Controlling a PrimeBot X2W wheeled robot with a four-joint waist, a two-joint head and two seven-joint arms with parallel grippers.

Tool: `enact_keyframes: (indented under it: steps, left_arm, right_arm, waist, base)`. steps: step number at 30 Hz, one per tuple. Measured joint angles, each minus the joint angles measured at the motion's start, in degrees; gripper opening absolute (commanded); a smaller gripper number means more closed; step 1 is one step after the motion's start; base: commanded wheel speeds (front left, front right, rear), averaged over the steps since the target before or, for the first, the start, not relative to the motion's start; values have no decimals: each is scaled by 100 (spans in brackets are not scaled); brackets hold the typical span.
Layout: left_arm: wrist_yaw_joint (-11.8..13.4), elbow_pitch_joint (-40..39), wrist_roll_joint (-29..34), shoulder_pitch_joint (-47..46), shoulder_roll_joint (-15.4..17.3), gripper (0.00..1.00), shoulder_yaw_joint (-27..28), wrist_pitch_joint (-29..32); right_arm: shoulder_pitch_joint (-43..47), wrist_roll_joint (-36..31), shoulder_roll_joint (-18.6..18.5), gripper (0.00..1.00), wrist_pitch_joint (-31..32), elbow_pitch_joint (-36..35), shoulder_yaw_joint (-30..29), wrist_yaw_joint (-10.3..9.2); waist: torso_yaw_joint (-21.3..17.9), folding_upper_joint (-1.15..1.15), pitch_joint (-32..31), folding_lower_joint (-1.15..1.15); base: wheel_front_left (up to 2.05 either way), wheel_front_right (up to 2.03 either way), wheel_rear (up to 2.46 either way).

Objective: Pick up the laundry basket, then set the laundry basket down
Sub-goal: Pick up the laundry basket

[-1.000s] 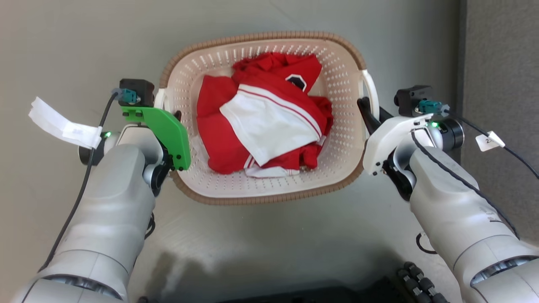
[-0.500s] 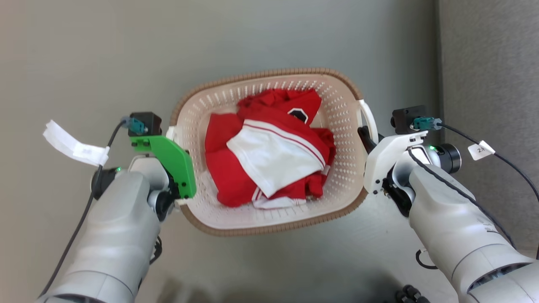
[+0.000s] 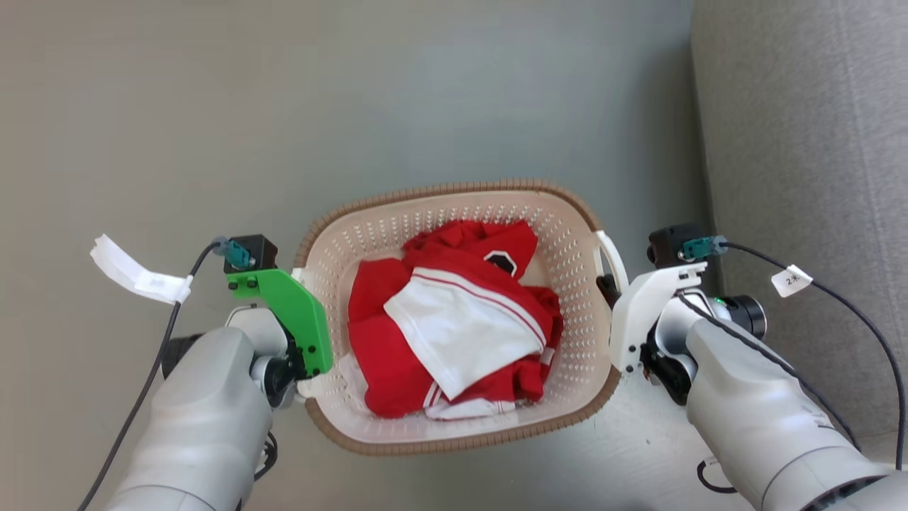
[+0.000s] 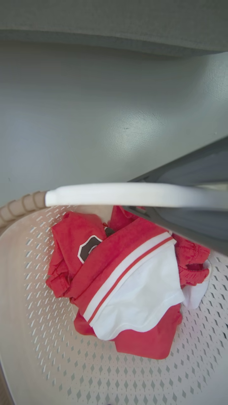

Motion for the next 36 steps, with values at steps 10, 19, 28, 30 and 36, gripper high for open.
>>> enact_keyframes:
  steps: [10, 19, 28, 30, 36]
  left_arm:
    - [0, -3, -244, 348, 40, 0, -47, 303]
    - [0, -20, -535, 671, 88, 0, -122, 572]
    - [1, -42, -727, 923, 145, 0, -160, 808]
    - [1, -52, -786, 987, 168, 0, -167, 869]
    - [1, -53, -877, 1113, 183, 0, -180, 985]
  right_arm:
    - [323, 367, -40, 0, 464, -129, 305, -5]
    - [576, 652, -41, 0, 803, -171, 497, -7]
    - [785, 891, -34, 0, 1113, -185, 657, -7]
    - [838, 971, -26, 0, 1206, -192, 698, -7]
    - [923, 1067, -31, 0, 1389, -215, 803, -9]
  waist:
    - [-57, 0, -676, 0]
    - [-120, 0, -1273, 0]
    - [-156, 0, -1791, 0]
    - [-167, 0, -1892, 0]
    - [-202, 0, -2114, 0]
  base:
    - [0, 0, 0]
    - [0, 0, 0]
    - [0, 0, 0]
    - [0, 0, 0]
    - [0, 0, 0]
